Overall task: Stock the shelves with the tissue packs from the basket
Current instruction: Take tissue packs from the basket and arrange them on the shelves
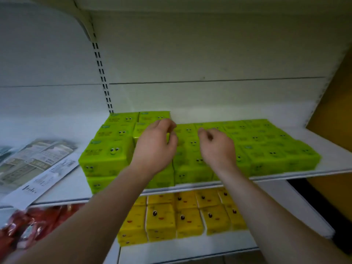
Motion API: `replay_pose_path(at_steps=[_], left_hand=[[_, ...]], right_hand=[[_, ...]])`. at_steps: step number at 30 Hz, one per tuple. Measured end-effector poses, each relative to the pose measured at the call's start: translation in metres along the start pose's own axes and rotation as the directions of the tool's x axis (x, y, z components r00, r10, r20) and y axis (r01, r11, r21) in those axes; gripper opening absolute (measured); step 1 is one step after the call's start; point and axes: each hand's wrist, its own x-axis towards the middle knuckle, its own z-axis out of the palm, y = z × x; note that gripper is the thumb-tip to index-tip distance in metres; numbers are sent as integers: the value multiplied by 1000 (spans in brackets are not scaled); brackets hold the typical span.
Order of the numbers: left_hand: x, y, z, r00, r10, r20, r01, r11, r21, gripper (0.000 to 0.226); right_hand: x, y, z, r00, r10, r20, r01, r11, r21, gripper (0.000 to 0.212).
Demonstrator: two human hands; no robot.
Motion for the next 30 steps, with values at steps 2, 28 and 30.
replay_pose_path(at_steps=[2, 28, 30], left_hand=[[-24, 44, 26, 999, 39, 37, -32, 984, -174, 23], [-462, 309, 224, -198, 433, 879, -53, 891, -451, 28], [-466, 310, 222, -227, 417, 880, -46, 898, -437, 28]], right_hand=[[-24, 30, -44, 1000, -6, -9, 6, 999, 47, 38], [-475, 304, -363, 125, 795, 594, -23, 600, -799, 78], [-482, 304, -364, 147, 802, 579, 53, 578, -814, 81]])
